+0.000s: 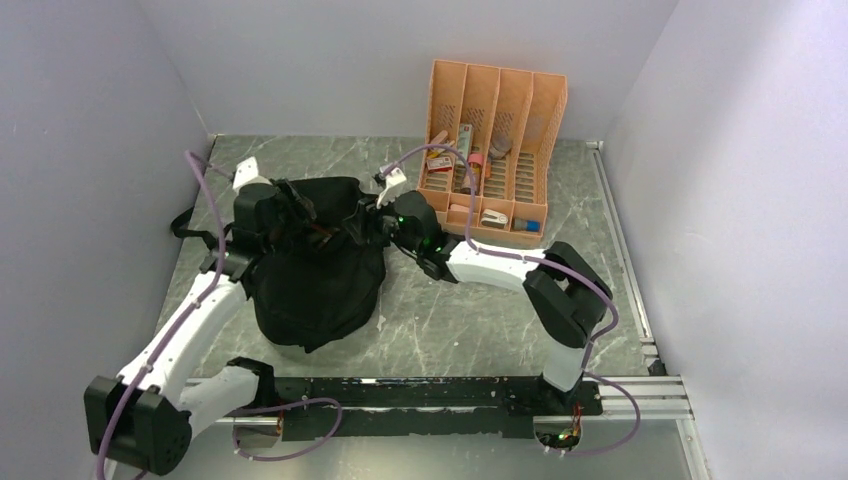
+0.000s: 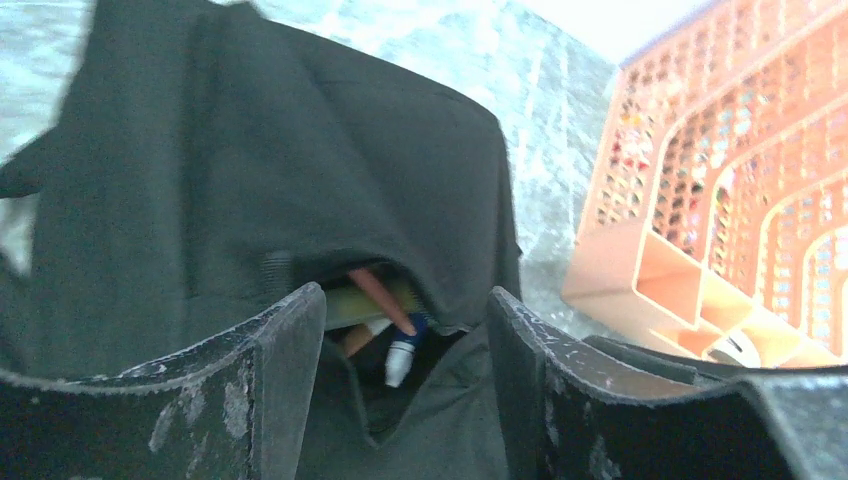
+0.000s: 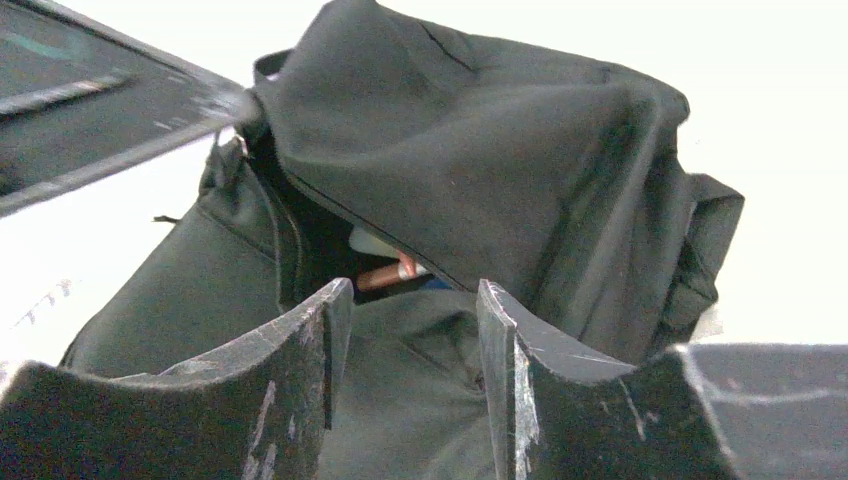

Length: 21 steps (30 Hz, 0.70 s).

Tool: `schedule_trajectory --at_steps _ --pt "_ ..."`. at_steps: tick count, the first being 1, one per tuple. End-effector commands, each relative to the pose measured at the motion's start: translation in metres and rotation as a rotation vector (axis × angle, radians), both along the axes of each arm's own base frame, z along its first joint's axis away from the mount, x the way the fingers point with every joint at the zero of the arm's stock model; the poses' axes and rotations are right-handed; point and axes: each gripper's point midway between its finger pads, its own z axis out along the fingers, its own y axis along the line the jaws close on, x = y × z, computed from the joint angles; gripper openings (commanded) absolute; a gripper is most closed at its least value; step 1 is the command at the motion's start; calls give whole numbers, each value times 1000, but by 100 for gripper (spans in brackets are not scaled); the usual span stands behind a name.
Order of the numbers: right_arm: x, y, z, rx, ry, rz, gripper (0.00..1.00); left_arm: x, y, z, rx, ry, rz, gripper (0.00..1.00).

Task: Pack the student bag
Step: Place the stationery in the student bag, then zip the student bag at the center of the board.

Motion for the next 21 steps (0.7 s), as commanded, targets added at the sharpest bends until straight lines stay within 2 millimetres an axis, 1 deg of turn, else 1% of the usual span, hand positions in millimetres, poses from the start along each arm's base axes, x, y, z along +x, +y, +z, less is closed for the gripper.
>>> schedule_trajectory --at_steps 1,3,6,8,9,12,15,17,18,21 --pt "2 -5 -1 -40 86 -41 53 -25 47 -2 16 64 208 65" --pt "0 -3 -3 -42 105 -29 55 -34 62 -9 14 102 257 66" --pt "-1 -4 -3 -49 113 -27 59 -45 83 -13 31 144 318 66" --pt "1 -1 1 -59 111 -27 60 -52 100 -16 46 174 376 67" --pt "-1 2 2 -65 114 -3 60 -54 104 -18 48 184 393 67" --pt "-4 13 9 -66 112 53 60 -57 109 -26 13 213 429 67" --pt "-11 33 19 -54 102 140 59 -60 110 -41 -44 243 458 66" --pt "-13 47 25 -73 76 181 58 -67 112 -52 -67 267 489 63" --pt "-13 54 24 -88 65 198 58 -70 114 -55 -72 275 508 61" --pt "-11 75 30 -100 40 239 55 -80 118 -63 -83 295 552 51"
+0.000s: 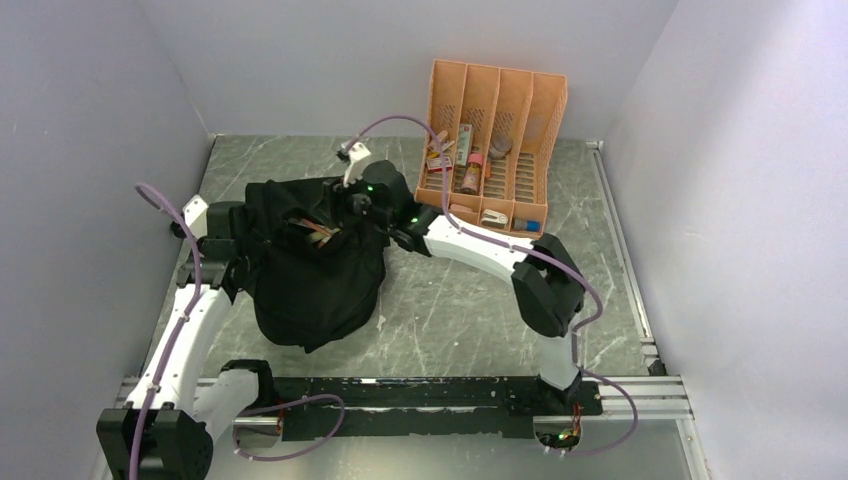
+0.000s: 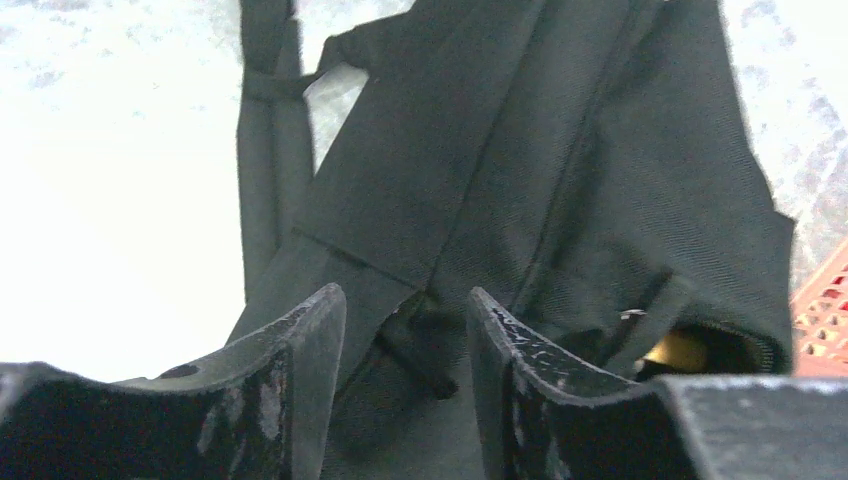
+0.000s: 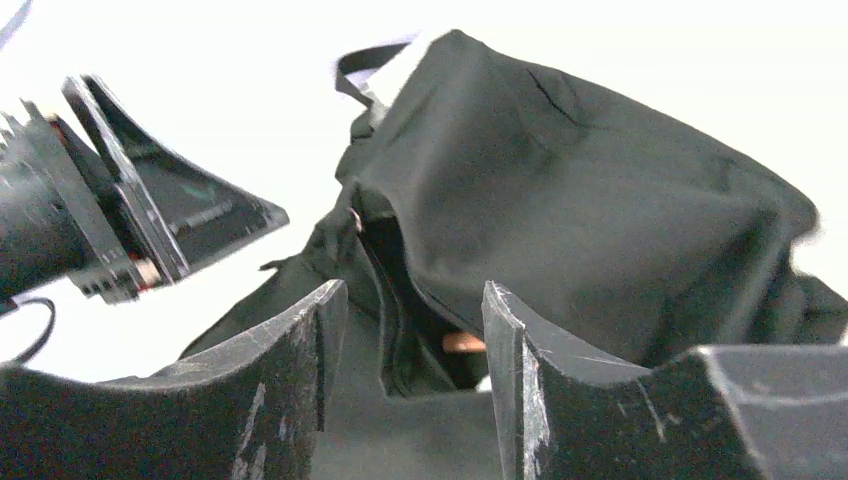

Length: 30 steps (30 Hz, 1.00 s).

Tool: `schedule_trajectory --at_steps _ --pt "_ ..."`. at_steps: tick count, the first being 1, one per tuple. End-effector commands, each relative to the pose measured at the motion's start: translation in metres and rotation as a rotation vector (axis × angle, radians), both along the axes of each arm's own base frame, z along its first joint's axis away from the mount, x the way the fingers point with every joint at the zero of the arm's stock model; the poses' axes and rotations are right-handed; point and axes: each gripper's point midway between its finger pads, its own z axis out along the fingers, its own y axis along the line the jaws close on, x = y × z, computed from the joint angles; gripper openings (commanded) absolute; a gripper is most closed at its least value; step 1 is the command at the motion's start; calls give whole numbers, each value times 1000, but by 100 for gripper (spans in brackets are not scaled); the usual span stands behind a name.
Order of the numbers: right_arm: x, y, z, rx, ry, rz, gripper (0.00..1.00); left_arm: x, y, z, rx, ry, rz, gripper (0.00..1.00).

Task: Pack the student bag
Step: Zip the student bag at the center of the board.

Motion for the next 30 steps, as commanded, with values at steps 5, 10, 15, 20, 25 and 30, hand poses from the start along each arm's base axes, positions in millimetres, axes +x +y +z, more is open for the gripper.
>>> schedule_trajectory --at_steps 5,10,15,20,25,30 --pt "0 60 0 -45 -11 136 53 -29 -3 -35 -101 65 75 48" --pt "5 91 3 -26 -28 140 53 -38 -8 -49 -128 90 69 48" --pt "27 82 -12 -80 -69 2 51 -42 0 -45 -81 98 87 49" --pt "37 55 -30 -151 -85 -86 47 -41 8 -37 -37 90 99 53" --pt "12 51 -77 -215 5 26 43 -39 7 -40 -38 90 92 54" --pt "-15 27 -129 -277 98 59 41 -39 11 -37 -19 93 101 54"
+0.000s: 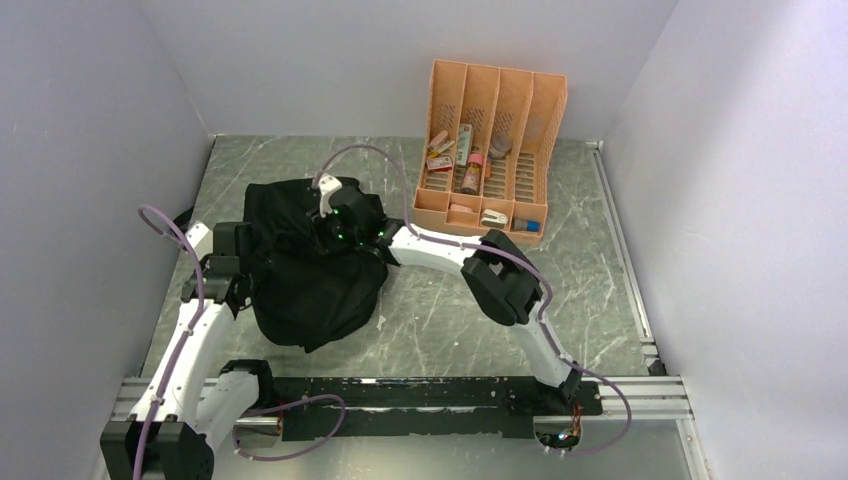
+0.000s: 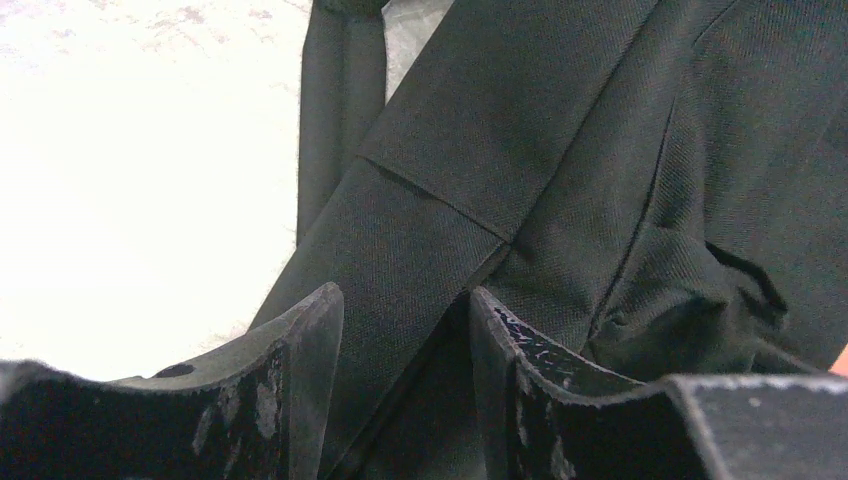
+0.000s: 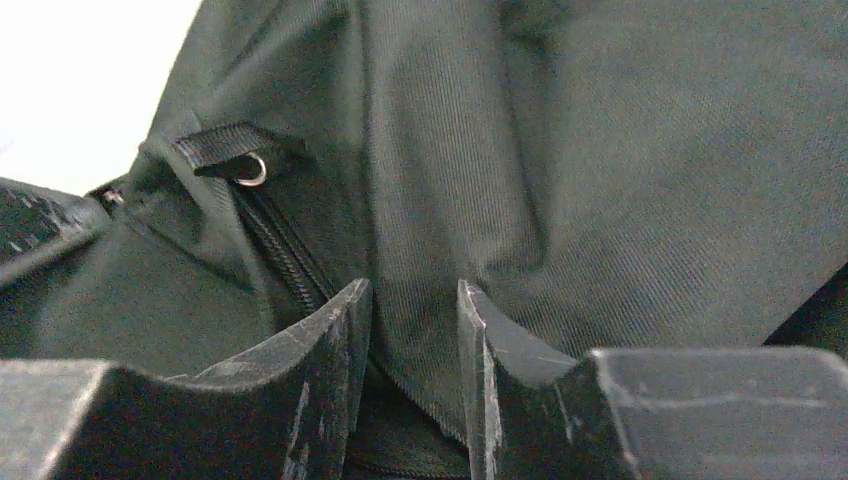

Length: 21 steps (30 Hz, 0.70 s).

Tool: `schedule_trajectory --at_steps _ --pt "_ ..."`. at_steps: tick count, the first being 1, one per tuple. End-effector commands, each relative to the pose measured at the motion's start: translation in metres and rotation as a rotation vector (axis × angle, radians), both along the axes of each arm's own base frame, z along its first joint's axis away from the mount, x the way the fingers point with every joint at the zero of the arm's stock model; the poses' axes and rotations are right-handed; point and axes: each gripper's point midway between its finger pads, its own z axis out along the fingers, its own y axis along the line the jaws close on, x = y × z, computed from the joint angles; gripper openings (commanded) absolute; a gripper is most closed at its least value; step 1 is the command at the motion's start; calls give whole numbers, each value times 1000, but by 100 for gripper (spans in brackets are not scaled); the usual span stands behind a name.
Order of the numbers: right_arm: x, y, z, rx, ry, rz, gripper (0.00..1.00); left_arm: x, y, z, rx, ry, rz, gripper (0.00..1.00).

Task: Pack the student bag
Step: Zip the student bag at the center of the board.

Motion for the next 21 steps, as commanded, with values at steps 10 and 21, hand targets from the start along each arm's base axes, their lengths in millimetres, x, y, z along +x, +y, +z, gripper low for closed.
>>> schedule_trajectory --at_steps 10,21 --pt "-2 -36 41 55 -37 -74 55 19 -6 15 3 -59 -74 54" --pt "9 -10 94 352 153 -77 61 26 -21 12 -38 -96 -156 54"
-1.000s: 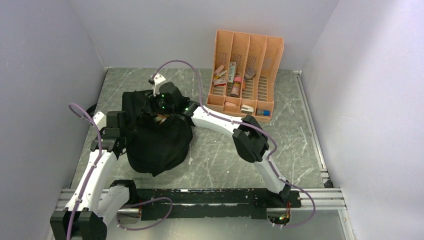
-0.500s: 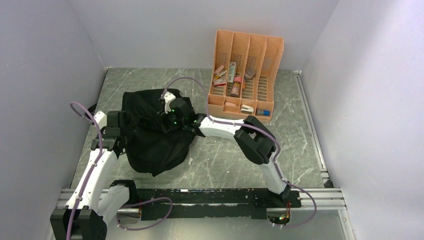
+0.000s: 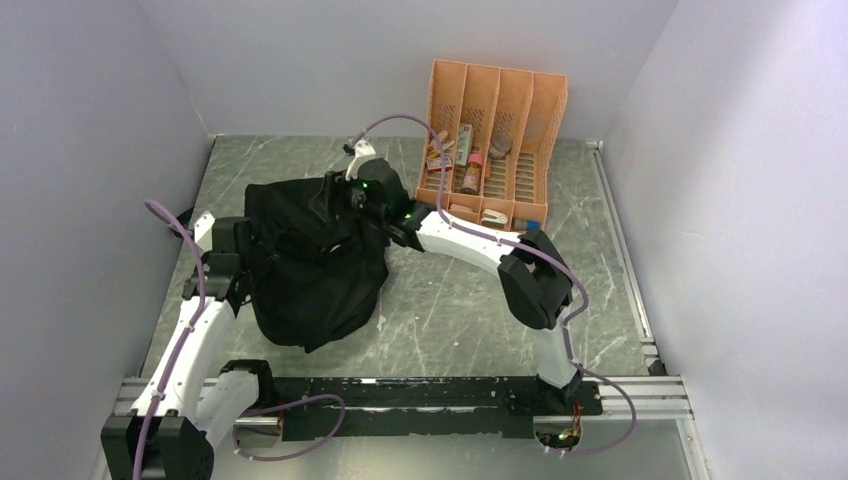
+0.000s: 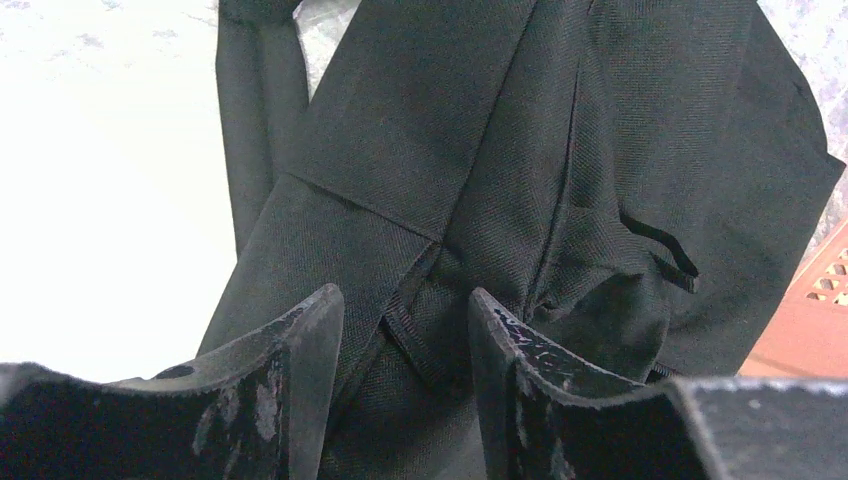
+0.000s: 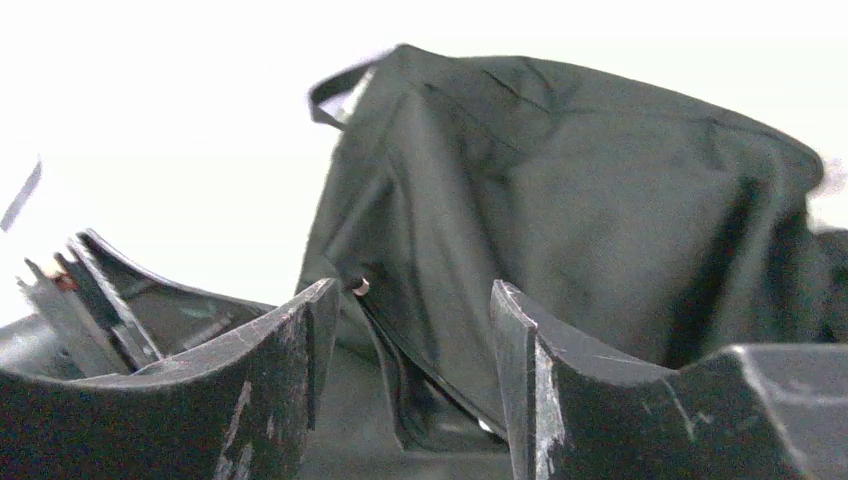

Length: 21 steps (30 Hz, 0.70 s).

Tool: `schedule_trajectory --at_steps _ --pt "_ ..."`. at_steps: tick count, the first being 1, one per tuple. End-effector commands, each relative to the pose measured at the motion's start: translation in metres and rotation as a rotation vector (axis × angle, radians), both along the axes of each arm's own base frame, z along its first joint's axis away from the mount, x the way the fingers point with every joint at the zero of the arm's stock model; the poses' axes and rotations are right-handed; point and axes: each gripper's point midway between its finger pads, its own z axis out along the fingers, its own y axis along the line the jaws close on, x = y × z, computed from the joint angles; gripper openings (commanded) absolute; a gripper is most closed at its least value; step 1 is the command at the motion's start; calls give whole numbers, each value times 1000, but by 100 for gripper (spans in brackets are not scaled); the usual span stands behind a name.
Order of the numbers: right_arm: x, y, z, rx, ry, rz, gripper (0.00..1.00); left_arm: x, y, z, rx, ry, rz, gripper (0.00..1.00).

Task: Pack the student bag
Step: Zip the student bag at the center of the board.

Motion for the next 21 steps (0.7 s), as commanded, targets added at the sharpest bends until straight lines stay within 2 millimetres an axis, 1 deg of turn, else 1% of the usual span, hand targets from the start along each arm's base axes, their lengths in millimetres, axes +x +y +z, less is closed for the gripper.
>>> schedule_trajectory --at_steps 1,4,8,12,15,18,21 --pt "-8 34 12 128 55 115 62 8 -6 7 -19 -49 -41 54" --pt "-9 45 10 160 30 165 63 8 -6 7 -16 -49 -42 53" --pt "-10 52 8 171 48 185 64 8 -5 8 -6 -48 -40 53" --pt "-19 57 4 200 62 229 64 8 -6 6 -11 -51 -45 53" --pt "-25 59 -1 198 40 254 64 8 -7 4 -17 -49 -51 53" --pt "-24 62 -7 184 -6 263 65 8 -9 3 -24 -51 -55 52" --pt "-22 67 -17 144 -46 270 65 9 -11 2 -32 -52 -61 52"
